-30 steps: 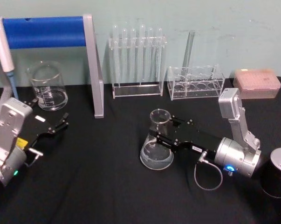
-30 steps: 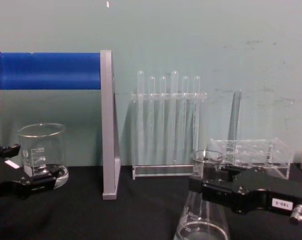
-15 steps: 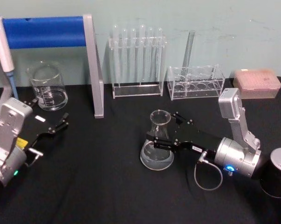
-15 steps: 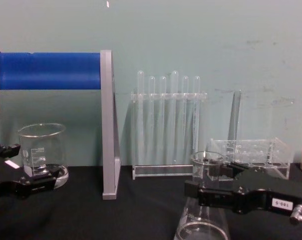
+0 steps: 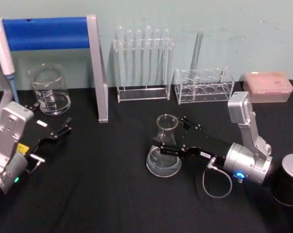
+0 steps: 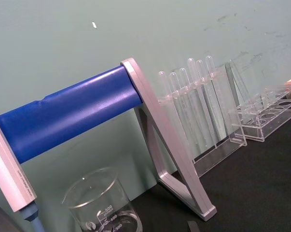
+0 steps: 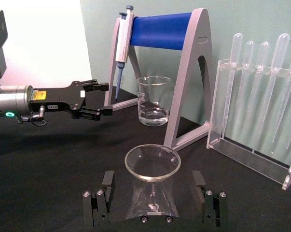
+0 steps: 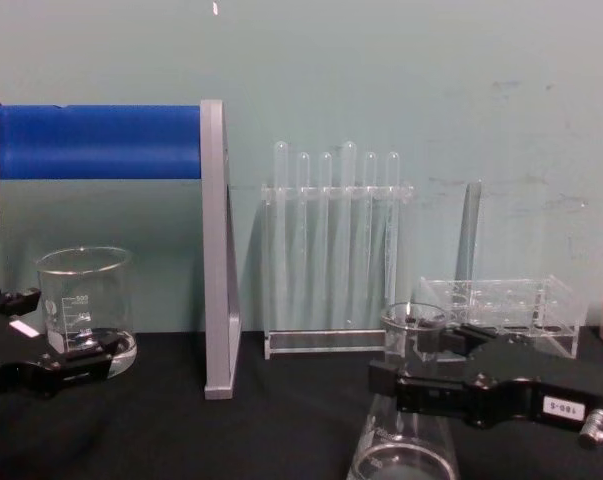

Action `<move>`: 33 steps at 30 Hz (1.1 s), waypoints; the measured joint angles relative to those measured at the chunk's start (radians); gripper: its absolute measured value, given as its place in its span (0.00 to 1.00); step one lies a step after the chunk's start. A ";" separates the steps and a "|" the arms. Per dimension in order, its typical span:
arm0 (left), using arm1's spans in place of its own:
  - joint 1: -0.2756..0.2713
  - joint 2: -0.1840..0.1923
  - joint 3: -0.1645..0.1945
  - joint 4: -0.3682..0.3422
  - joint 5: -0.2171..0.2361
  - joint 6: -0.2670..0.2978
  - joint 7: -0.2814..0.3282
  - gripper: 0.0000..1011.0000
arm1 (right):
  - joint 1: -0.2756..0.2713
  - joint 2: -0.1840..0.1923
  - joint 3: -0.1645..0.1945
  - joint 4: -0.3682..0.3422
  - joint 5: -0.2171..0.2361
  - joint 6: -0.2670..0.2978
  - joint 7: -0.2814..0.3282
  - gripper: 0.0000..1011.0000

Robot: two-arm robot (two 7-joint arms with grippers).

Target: Grasp the erlenmeyer flask with one hand, shake it three times, then place it back.

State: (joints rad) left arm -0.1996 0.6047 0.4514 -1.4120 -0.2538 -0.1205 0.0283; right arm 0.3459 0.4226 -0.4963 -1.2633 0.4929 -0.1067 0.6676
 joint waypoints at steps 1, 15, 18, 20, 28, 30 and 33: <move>0.000 0.000 0.000 0.000 0.000 0.000 0.000 0.99 | 0.000 0.000 0.000 0.000 0.000 0.000 0.000 0.99; 0.000 0.000 0.000 0.000 0.000 0.000 0.000 0.99 | 0.000 0.004 -0.002 -0.003 0.000 0.004 0.004 0.99; 0.000 0.000 0.000 0.000 0.000 0.000 0.000 0.99 | -0.001 0.006 -0.003 -0.005 0.000 0.005 0.006 0.99; 0.000 0.000 0.000 0.000 0.000 0.000 0.000 0.99 | -0.002 0.008 -0.005 -0.008 0.000 0.005 0.008 0.99; 0.000 0.000 0.000 0.000 0.000 0.000 0.000 0.99 | -0.018 0.027 -0.005 -0.030 -0.004 0.002 0.008 0.99; 0.000 0.000 0.000 0.000 0.000 0.000 0.000 0.99 | -0.027 0.034 -0.001 -0.042 -0.006 0.001 0.000 0.99; 0.000 0.000 0.000 0.000 0.000 0.000 0.000 0.99 | -0.039 0.044 0.006 -0.055 -0.007 0.001 -0.007 0.99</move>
State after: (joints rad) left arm -0.1995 0.6047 0.4514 -1.4120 -0.2539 -0.1205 0.0283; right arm 0.3072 0.4667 -0.4905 -1.3186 0.4863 -0.1054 0.6603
